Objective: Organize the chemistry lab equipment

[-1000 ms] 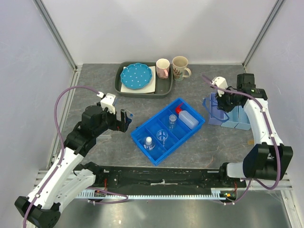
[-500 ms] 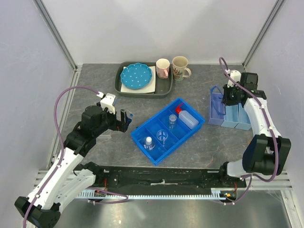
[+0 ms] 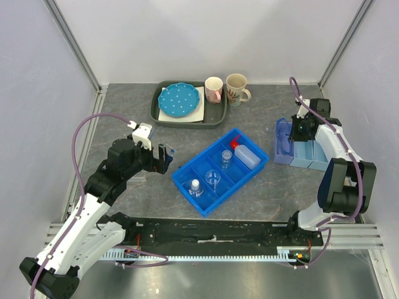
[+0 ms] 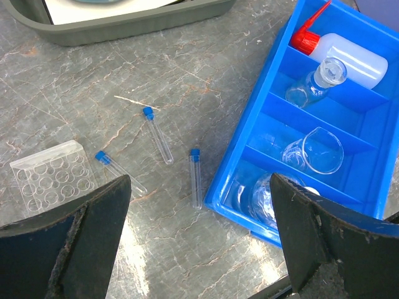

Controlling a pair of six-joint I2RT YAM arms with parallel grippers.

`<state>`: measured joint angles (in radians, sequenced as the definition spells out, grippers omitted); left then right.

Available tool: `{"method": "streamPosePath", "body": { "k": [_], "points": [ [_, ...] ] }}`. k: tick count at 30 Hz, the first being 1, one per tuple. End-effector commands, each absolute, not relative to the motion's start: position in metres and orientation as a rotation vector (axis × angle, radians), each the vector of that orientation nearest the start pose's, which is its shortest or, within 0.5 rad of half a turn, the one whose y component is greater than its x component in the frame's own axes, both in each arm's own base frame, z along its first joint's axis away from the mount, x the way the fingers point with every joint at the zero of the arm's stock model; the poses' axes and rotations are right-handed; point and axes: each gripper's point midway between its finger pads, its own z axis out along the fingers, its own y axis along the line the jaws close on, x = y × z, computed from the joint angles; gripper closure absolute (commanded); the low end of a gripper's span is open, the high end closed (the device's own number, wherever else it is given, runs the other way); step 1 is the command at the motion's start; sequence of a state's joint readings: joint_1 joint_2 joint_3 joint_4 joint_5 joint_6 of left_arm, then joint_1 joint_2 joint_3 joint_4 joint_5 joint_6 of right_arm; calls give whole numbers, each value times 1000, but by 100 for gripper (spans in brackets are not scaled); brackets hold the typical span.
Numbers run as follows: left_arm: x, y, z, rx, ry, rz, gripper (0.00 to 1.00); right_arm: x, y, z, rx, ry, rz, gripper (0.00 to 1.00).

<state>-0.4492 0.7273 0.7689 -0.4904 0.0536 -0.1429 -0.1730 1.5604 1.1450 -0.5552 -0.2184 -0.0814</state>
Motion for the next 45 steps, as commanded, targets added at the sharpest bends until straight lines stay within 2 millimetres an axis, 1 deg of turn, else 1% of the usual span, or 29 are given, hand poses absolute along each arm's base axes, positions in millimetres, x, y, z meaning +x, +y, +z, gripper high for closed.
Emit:
{"method": "streamPosePath", "body": {
  "k": [1,6,12,18,24,28,33,39,45],
  "points": [
    [245,-132,226,342,1959,-419,2,381,-36,106,88,2489,144,95],
    [245,-132,226,342,1956,-420,2,381,-40,99,104,2503,121,95],
    [244,-132,227,342,1953,-420,2,379,-38,90,113,2525,136,93],
    [244,-132,226,342,1956,-420,2,379,-36,86,110,2534,153,91],
    [244,-132,226,340,1956,-419,2,375,-33,85,98,2541,170,84],
    [244,-132,226,341,1956,-420,2,372,-31,85,91,2541,177,75],
    [244,-132,226,343,1957,-419,2,371,-31,94,76,2526,177,66],
    [244,-131,226,340,1956,-417,2,370,-31,108,52,2491,164,63],
    [245,-131,226,338,1954,-414,2,368,-31,129,18,2445,146,61]
  ]
}}
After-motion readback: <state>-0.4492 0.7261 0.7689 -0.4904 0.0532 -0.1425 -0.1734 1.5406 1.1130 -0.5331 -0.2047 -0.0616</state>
